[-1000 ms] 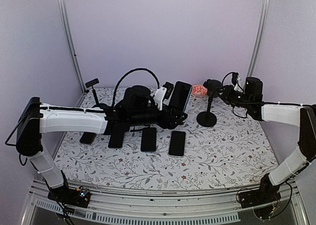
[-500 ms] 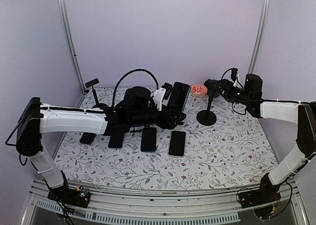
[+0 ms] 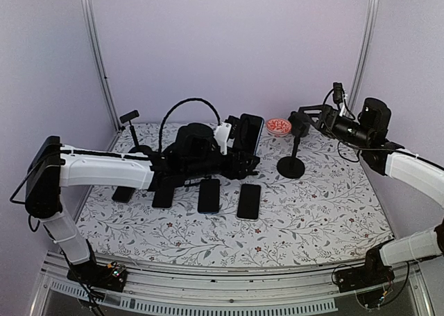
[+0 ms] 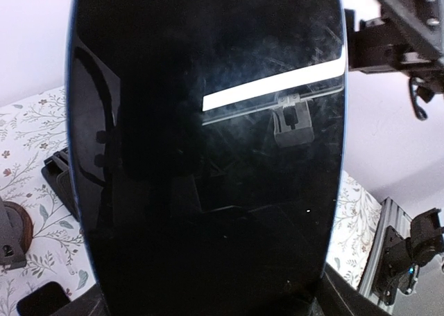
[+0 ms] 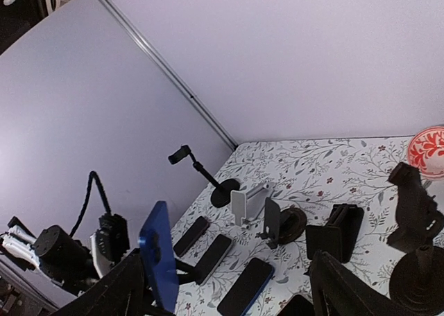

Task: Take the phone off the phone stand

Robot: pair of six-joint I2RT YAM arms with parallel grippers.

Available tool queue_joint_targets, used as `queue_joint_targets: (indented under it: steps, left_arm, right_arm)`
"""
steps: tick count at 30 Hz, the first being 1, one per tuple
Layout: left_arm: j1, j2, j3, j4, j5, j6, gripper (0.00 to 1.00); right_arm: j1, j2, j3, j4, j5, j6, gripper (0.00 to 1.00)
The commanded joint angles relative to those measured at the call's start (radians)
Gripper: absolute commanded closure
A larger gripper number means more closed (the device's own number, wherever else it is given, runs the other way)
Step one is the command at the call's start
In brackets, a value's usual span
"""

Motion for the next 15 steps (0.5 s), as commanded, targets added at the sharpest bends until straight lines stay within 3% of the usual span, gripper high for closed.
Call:
queue_joint_targets:
  steps: [1, 8, 15]
  left_arm:
    - [0.005, 0.034, 0.027, 0.079, -0.027, -0.007, 1.00]
    - [-0.021, 0.065, 0.059, 0.079, -0.062, -0.002, 1.00]
    - [-0.045, 0.071, 0.065, 0.076, -0.097, -0.010, 1.00]
  right_arm:
    - [0.068, -0.067, -0.032, -0.110, -0.029, -0.039, 0.16]
    - [0.228, -0.069, -0.057, -0.115, -0.014, -0.002, 0.26]
    - [0.311, -0.016, -0.086, -0.069, 0.075, 0.048, 0.34]
